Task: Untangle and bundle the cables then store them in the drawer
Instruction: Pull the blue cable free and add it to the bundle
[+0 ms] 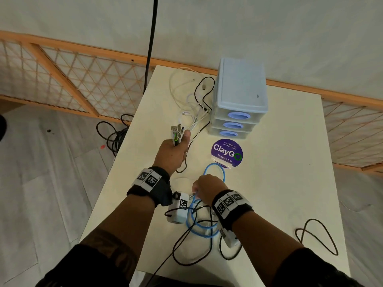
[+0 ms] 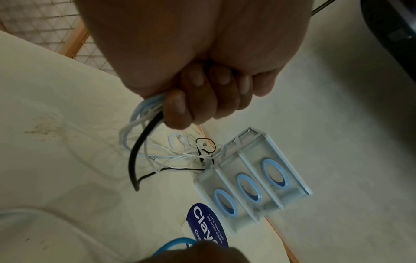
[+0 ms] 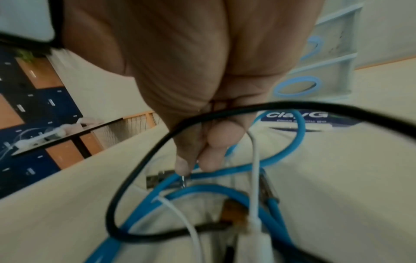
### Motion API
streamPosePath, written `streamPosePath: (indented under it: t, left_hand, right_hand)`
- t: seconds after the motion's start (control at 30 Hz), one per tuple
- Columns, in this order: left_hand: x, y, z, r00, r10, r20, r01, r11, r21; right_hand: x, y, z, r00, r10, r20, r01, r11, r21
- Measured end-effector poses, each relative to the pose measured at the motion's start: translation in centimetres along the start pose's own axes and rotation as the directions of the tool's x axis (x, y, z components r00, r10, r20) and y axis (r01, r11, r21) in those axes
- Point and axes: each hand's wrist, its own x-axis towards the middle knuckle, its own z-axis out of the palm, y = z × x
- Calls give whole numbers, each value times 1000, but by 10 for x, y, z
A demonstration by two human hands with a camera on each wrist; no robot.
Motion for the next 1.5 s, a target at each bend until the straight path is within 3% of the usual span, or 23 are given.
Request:
streamPosePath:
  t: [0.43, 0.5, 0.6, 0.7, 0.87, 0.97, 1.07, 1.13, 1.17, 1.27, 1.4, 1.5]
  left_hand:
    - [-8, 4, 3, 999, -8, 45, 10, 999, -53]
    - [-7, 5, 4, 999, -5, 47, 8, 999, -48]
    - [-7, 6, 3, 999, -13, 52, 17, 997, -75]
    - [-7, 5, 2, 997, -26, 66, 32, 995, -98]
    - [-7, 10, -1, 997, -9, 72, 20, 989, -145]
    - [-7, 17, -4, 997, 0, 83, 14, 985, -172]
    - [-6, 20, -3, 994, 5, 107, 14, 984, -176]
    - [-6, 21, 0, 993, -4, 119, 25, 985, -170]
    - [-7, 21, 1, 991, -10, 131, 33, 984, -174]
    - [-9, 21, 5, 978, 6, 207, 33, 982, -185]
    - [-16, 18, 13, 932, 81, 354, 0, 975, -223]
    - [-21, 19, 17, 918, 102, 384, -20, 977, -211]
  right_hand:
    - [-5, -14, 16, 997, 5, -81, -6, 1000, -11]
    - [-4, -13, 18, 996, 21, -86, -17, 999, 44]
    - [-10, -3, 13, 981, 79, -176, -22, 951, 308]
    - [-22, 10, 0, 952, 89, -294, 82, 848, 523]
    - [-54, 20, -38, 859, 155, -488, 288, 640, 712]
    - [-73, 14, -65, 788, 219, -575, 484, 355, 800]
    - [-88, 3, -93, 714, 340, -612, 628, 74, 775]
    - [-89, 0, -105, 743, 360, -564, 632, -101, 768]
    - [-87, -2, -109, 769, 341, -541, 607, -122, 786]
    - [-74, -8, -100, 822, 307, -479, 481, 75, 874]
    - [-63, -17, -81, 843, 400, -361, 356, 90, 930]
    - [-53, -16, -72, 824, 412, -388, 317, 233, 919]
